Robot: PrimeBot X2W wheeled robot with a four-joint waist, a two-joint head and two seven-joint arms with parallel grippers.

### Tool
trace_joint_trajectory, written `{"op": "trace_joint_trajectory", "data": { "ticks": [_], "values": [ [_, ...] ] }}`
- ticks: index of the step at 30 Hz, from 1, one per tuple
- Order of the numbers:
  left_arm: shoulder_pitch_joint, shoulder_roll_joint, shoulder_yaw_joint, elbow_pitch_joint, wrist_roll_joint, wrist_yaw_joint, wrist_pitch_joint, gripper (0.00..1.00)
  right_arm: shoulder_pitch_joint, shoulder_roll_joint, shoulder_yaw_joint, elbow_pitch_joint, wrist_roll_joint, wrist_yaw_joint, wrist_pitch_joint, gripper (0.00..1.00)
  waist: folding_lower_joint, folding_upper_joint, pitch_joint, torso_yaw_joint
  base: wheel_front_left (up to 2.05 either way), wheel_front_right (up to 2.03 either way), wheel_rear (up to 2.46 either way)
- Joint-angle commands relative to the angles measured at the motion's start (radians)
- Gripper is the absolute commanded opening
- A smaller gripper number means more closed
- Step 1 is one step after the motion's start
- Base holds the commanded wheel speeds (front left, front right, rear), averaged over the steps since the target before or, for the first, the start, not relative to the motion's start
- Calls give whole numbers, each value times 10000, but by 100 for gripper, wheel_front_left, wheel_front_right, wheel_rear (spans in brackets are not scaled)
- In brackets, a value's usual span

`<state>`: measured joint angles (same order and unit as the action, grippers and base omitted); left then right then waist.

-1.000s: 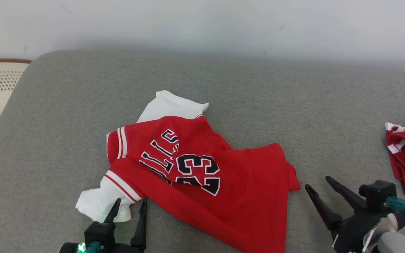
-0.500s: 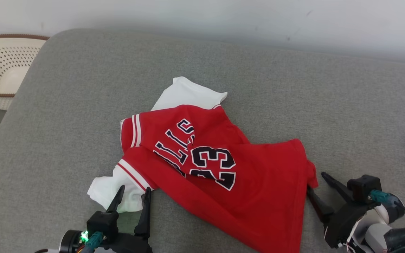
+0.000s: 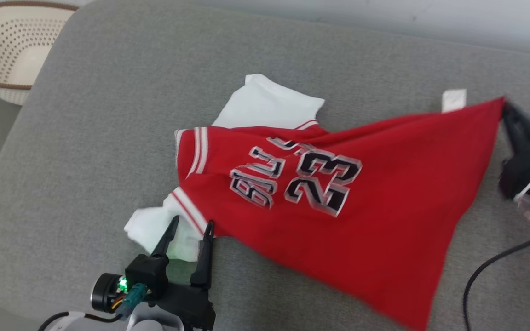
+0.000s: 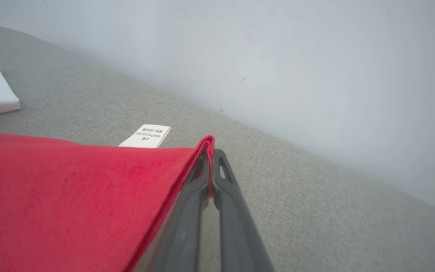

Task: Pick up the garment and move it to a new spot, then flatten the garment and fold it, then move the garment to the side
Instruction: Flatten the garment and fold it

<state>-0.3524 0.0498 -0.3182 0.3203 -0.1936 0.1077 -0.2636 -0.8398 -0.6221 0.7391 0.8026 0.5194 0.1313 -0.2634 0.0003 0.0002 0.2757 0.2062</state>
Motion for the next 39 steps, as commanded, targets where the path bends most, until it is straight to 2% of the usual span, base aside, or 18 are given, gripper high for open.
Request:
{"op": "trace_joint_trajectory", "data": {
  "ticks": [1, 5, 6, 12, 13, 14, 15, 23, 29, 39],
  "values": [
    [-134, 15, -165, -50, -112, 60, -14, 100, -793, -289, -153, 593, -471, -11, -10, 0, -3, -2, 428, 513, 0, 0, 0],
    [-261, 18, -647, -144, -260, 74, -14, 100, -2003, -667, -408, 1856, -1328, -11, -8, 0, -3, -2, 648, 1015, 0, 0, 0],
    [-261, 18, -647, -144, -260, 74, -14, 100, -2003, -667, -408, 1856, -1328, -11, -8, 0, -3, -2, 648, 1015, 0, 0, 0],
    [-363, 15, -1072, -147, -405, 168, -14, 100, -2878, -847, -1051, 3624, -2166, -11, 44, 0, -3, -2, 664, 1476, 0, 0, 0],
    [-351, 18, -1094, -125, -394, 188, -14, 100, -2904, -795, -1208, 3923, -2191, -11, 113, 5, -3, -2, 639, 1484, 0, 0, 0],
    [-331, 15, -1106, -100, -382, 204, -14, 100, -2864, -712, -1342, 4166, -2183, -11, 209, 80, -3, -2, 590, 1469, 0, 0, 0],
    [-299, 12, -1088, -77, -360, 233, -14, 100, -2820, -637, -1427, 4291, -2191, -11, 187, 100, -3, -2, 536, 1430, 0, 0, 0],
    [90, 17, -630, 276, -168, 196, -14, 100, -1696, 109, -2207, 4567, -1953, -11, -12, 100, -3, -2, -367, 587, 0, 0, 0],
    [420, 20, -107, 521, 55, 56, -14, 100, 81, 629, -3194, 2745, -1890, -9, -7, 100, -3, -2, -1140, -154, 0, 0, 0],
    [997, 21, 467, 673, 308, -144, -14, 100, 3247, 1944, -4544, -74, -1760, -9, -9, 100, -3, -2, -1900, -805, 0, 0, 0]
  ]
}}
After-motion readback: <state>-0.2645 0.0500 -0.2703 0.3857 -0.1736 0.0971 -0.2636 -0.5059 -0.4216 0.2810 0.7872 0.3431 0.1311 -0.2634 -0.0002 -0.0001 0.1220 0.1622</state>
